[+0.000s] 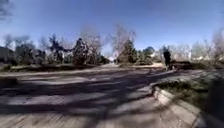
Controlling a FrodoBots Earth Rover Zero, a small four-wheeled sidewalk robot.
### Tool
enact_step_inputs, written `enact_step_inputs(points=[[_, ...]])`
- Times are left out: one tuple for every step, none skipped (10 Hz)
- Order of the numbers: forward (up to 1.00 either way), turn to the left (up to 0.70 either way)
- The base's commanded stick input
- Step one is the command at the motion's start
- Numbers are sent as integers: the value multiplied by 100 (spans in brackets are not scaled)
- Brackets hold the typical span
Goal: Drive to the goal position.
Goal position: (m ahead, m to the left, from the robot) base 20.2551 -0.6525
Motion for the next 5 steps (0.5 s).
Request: enact_step_inputs(points=[[100,0],[100,0],[100,0],[100,0],[100,0]])
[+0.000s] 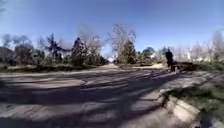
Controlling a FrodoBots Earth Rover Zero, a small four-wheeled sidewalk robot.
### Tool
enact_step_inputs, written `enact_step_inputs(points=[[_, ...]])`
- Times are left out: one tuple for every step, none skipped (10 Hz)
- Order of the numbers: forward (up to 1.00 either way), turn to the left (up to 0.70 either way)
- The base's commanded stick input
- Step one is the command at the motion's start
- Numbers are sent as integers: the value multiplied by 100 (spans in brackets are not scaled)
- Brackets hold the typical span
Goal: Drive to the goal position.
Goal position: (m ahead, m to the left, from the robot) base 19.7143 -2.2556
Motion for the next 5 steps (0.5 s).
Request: enact_step_inputs(points=[[100,0],[100,0],[100,0],[100,0],[100,0]])
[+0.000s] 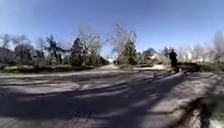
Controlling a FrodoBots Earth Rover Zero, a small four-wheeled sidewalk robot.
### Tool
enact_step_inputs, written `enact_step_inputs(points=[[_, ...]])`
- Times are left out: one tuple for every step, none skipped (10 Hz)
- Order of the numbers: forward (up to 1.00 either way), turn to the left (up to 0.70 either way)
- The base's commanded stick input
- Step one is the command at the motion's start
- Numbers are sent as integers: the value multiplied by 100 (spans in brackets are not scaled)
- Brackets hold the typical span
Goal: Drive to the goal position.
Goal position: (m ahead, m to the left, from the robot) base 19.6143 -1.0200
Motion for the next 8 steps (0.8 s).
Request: enact_step_inputs(points=[[100,0],[100,0],[100,0],[100,0],[100,0],[100,0],[100,0],[100,0]])
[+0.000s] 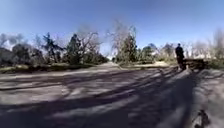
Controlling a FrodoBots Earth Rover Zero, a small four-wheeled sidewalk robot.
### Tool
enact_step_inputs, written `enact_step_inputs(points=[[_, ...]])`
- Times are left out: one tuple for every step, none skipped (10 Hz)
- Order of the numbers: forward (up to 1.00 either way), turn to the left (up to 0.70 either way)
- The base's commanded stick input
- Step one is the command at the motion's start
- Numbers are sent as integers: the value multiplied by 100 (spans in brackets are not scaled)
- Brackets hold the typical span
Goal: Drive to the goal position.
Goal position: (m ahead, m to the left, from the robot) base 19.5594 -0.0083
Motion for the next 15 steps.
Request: enact_step_inputs(points=[[100,0],[100,0],[100,0],[100,0],[100,0],[100,0],[100,0],[100,0],[100,0],[100,0],[100,0],[100,0],[100,0],[100,0],[100,0]])
